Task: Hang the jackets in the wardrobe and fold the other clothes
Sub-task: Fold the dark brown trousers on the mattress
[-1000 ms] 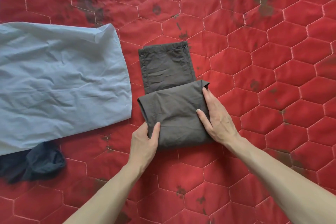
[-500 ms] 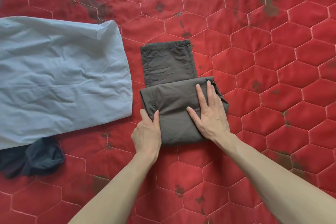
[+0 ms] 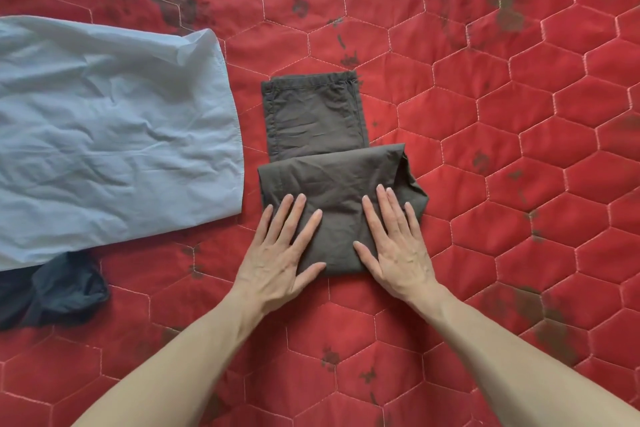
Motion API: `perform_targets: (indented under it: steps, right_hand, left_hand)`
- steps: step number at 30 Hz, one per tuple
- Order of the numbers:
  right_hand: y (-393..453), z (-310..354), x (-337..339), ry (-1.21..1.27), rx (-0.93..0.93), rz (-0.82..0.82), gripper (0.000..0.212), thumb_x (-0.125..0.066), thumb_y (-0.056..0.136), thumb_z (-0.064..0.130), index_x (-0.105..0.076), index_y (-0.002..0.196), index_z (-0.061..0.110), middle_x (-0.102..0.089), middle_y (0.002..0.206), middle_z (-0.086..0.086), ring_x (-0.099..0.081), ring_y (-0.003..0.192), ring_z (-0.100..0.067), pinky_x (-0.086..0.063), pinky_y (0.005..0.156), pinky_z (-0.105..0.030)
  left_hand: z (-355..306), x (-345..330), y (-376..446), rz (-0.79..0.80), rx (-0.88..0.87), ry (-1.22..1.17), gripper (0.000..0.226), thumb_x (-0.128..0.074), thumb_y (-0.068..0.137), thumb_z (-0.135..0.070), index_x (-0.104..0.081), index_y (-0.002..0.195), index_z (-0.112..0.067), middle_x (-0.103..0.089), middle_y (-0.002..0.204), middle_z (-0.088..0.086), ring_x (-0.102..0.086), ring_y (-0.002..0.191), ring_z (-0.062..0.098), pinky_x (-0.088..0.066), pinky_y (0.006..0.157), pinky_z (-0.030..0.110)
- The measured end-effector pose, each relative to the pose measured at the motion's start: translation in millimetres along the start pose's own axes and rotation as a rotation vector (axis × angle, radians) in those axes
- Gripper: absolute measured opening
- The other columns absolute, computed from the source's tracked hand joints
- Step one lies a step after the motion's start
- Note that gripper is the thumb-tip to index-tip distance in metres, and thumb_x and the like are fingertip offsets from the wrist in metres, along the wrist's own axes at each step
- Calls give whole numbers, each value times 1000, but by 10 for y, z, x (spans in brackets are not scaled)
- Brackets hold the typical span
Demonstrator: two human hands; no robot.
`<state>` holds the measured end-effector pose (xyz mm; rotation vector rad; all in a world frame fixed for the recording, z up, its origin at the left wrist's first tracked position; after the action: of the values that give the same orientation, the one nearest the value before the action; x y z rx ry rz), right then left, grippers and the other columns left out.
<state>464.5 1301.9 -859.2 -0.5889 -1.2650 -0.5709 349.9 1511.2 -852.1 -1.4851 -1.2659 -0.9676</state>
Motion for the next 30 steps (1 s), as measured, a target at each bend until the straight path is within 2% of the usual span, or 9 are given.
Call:
perform_targets:
  steps: [6, 11, 14, 17, 19, 21, 23, 27, 30]
  right_hand:
    - [-22, -112, 96, 19, 208, 95, 98, -54, 92, 71, -17, 167, 20, 0, 174, -18, -2, 161, -40, -19, 127, -60]
    - [-83, -259, 249, -117, 432, 227, 94, -56, 86, 45, -19, 166, 13, -2, 173, -22, 0, 158, -50, -22, 126, -61]
    - [-63, -183, 324, -163, 395, 259, 97, -56, 80, 37, -20, 166, 11, -4, 172, -24, -1, 158, -51, -24, 125, -59]
    - [-109, -60, 363, -152, 278, 274, 105, -70, 75, 34, -20, 166, 14, -8, 173, -20, -11, 157, -49, -28, 125, -55]
    - [-112, -12, 442, -100, 200, 226, 102, -79, 73, 27, -32, 163, 16, -22, 172, -16, -26, 155, -45, -35, 122, -51]
    - [-97, -7, 545, -48, 159, 132, 91, -84, 72, 21, -48, 155, 16, -41, 164, -11, -43, 147, -40, -43, 117, -49]
    - [-94, -40, 656, -16, 179, 41, 75, -85, 74, 24, -61, 144, 16, -56, 153, -4, -54, 139, -32, -41, 118, -52]
    - [-100, -181, 939, 170, 243, -127, 38, -77, 83, 24, -73, 120, 15, -73, 121, 5, -66, 122, -17, -30, 122, -55]
    - [-104, -240, 1131, 402, 168, -193, 23, -75, 91, 27, -72, 110, 14, -74, 106, 8, -71, 98, -9, -41, 116, -42]
  left_hand:
    - [-45, 108, 42, 81, -75, 83, 112, -56, 85, -72, -15, 166, -5, 0, 171, 29, 1, 160, 44, -16, 128, 58]
    - [-262, 132, 30, 209, -30, 178, 104, -59, 82, -46, -14, 165, -2, -1, 166, 39, -3, 156, 55, -19, 125, 62]
    - [-429, 175, 109, 269, 79, 213, 81, -34, 91, -19, -5, 164, -1, 7, 165, 41, 2, 153, 60, -15, 124, 64]
    - [-509, 231, 161, 361, 165, 164, 76, -16, 89, -10, 2, 163, -3, 13, 165, 38, 9, 154, 57, -7, 126, 62]
    - [-507, 353, 188, 366, 173, 113, 77, -31, 90, -9, -8, 163, -4, 2, 168, 34, 1, 156, 52, -10, 127, 58]
    - [-470, 544, 196, 257, 126, -28, 77, -52, 83, -7, -33, 157, -1, -27, 164, 30, -27, 153, 48, -26, 125, 52]
    - [-383, 704, 163, 107, 35, -197, 74, -64, 72, -6, -54, 145, -2, -56, 148, 23, -55, 136, 41, -45, 115, 45]
    - [-102, 888, -12, 61, 128, -585, 85, -65, 74, -24, -44, 156, -24, -61, 147, -6, -61, 127, 13, -50, 105, 26]
    - [-28, 939, -180, -60, 251, -805, 63, -72, 75, -28, -57, 136, -35, -73, 118, -19, -72, 101, 0, -52, 88, 15]
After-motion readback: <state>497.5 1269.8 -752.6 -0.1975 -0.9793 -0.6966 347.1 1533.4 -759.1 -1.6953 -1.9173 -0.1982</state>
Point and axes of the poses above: each hand's wrist, its own y-axis towards the middle knuckle, its own x-axis out of the back of the hand, z = x × y, the point moved 4 cm from there along y, towards the middle knuckle
